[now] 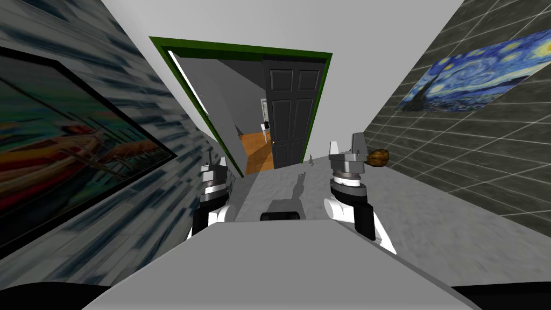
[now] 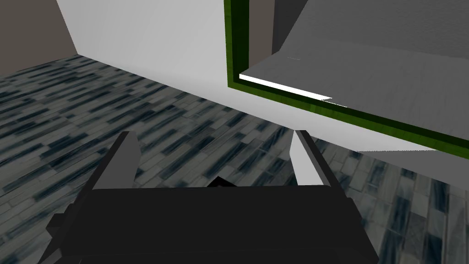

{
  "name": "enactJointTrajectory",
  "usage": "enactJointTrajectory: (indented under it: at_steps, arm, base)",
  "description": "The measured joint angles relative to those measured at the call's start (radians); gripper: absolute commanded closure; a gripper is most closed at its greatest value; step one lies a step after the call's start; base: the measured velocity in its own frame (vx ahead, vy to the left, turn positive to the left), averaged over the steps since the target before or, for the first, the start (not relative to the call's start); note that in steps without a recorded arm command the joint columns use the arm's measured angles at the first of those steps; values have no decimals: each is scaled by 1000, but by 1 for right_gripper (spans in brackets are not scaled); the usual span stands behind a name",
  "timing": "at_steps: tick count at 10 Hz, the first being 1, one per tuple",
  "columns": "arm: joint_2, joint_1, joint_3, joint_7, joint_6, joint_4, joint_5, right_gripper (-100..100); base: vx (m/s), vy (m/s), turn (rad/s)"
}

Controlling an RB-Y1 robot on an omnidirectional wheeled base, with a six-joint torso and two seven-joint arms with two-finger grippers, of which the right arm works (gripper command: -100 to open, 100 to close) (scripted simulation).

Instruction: Push the door open

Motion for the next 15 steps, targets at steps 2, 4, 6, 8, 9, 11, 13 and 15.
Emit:
enactJointTrajectory:
  at_steps: [2, 4, 6, 8, 9, 11, 13, 15]
  arm:
    - [-3, -13, 16, -2, -5, 36, 1, -100]
    - [-11, -31, 31, -8, -14, 87, -2, -100]
    - [-20, -40, 53, -15, -27, 135, -4, -100]
    - [-27, -62, 71, -22, -26, 180, -6, -100]
    - [-29, -67, 78, -24, -27, 197, -7, -100]
    - [-33, -76, 98, -27, -38, 240, -7, -100]
    - [-37, -94, 115, -33, -37, 276, -8, -100]
    - [-41, -110, 130, -37, -44, 320, -9, -100]
  base:
    - [176, 56, -43]
    - [212, 35, -70]
    - [190, 26, -67]
    - [148, 27, -43]
    - [86, 30, -41]
    - [120, 33, -58]
    - [117, 38, -48]
    - [94, 20, -44]
